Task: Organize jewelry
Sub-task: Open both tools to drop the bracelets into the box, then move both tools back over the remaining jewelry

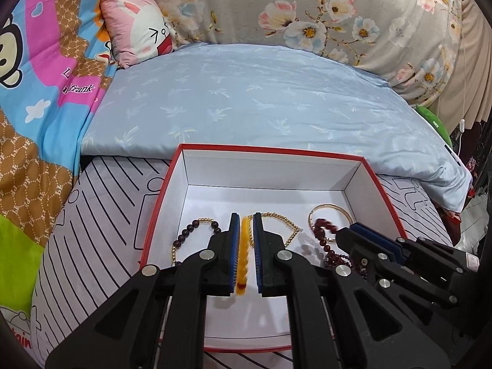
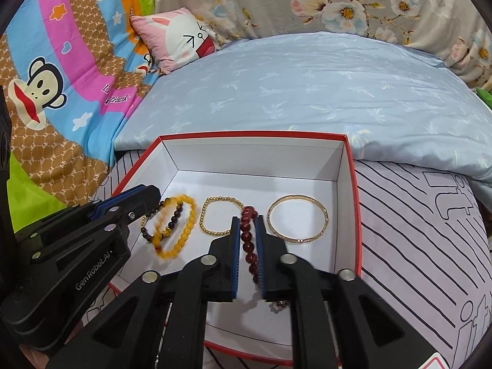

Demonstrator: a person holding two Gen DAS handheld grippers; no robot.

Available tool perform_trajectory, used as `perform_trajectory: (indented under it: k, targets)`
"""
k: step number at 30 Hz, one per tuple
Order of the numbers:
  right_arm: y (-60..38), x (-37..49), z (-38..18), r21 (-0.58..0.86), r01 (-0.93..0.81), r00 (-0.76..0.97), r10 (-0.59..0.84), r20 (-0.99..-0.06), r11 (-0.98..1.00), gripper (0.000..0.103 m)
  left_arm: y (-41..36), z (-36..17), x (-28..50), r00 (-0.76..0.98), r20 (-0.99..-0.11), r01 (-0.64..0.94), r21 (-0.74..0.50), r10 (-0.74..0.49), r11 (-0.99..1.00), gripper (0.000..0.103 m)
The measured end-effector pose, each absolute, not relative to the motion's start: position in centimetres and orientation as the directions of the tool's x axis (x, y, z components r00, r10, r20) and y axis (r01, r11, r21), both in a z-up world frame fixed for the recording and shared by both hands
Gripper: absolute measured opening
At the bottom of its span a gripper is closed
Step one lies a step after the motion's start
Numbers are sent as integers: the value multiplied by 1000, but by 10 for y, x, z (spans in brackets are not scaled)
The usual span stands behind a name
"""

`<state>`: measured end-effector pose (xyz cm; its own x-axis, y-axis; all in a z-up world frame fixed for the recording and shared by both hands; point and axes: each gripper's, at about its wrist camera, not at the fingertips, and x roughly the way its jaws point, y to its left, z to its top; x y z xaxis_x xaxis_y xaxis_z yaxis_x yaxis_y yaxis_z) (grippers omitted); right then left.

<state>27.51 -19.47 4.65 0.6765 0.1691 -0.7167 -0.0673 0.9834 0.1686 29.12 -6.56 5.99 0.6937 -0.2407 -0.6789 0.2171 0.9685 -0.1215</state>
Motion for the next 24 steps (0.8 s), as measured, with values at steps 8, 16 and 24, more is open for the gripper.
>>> perform_trajectory:
  k: [8,16,24]
  targets:
    - [-206,255,64,158,-47,703,145,-696,986,33,-47,72,273,717,-659,191,-128,-227,973,35]
    - [-209,216,71,159,-35,711,137,-690,987,33,-34,80,236,721,-652,193,-136,-234,972,35]
    - [-207,173,69,164,-33,709,139,-692,986,33,-26,75,195,706,-664,207,-139,-246,968,35]
